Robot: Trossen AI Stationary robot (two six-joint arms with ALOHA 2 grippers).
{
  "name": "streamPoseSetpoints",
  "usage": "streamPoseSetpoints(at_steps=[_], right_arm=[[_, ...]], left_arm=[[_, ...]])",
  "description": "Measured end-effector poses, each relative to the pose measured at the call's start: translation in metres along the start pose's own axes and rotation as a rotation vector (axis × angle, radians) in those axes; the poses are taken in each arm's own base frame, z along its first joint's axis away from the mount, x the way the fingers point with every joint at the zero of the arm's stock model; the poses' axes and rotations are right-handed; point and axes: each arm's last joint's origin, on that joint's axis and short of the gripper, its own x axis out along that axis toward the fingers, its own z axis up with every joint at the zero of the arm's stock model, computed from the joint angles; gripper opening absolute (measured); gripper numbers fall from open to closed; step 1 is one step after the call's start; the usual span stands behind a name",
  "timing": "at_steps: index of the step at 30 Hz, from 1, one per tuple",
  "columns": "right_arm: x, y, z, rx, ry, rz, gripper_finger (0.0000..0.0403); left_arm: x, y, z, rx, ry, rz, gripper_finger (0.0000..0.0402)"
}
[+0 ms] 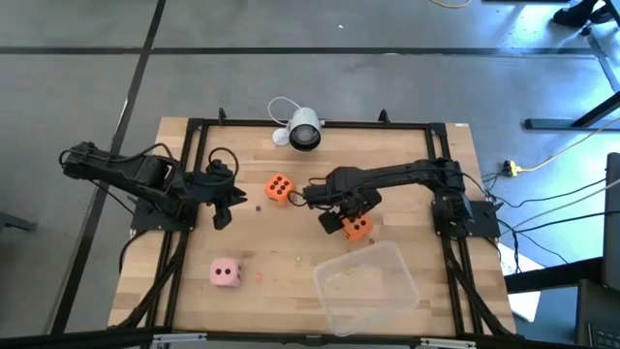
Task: Pick & Place Dice
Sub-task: Put the right large orange die into the transparent bin
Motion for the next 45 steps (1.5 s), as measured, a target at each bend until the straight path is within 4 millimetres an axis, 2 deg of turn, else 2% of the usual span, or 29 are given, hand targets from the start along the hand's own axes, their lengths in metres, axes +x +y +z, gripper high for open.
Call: streamPoseSetpoints(at_steps=[5, 13, 21, 33, 45], right_arm=[[0.005, 0.002, 0.004, 0.003, 0.011, -0.007, 0.0311], [0.026, 0.014, 0.005, -0.046, 0.073, -0.042, 0.0296], [0.028, 0.012, 0.011, -0.043, 0.099, -0.044, 0.0266], [0.028, 0.01, 0.017, -0.063, 0.106, -0.02, 0.0109], [0.027, 0.01, 0.018, -0.095, 0.098, -0.004, 0.0008]], left_arm=[[0.0, 0.0, 0.0, 0.0, 0.001, -0.001, 0.0066], [0.0, 0.0, 0.0, 0.0, 0.002, -0.002, 0.0066], [0.0, 0.0, 0.0, -0.001, 0.001, -0.002, 0.0066], [0.0, 0.0, 0.0, -0.011, 0.006, -0.01, 0.0066], [0.0, 0.0, 0.0, -0.012, 0.006, -0.012, 0.0066]])
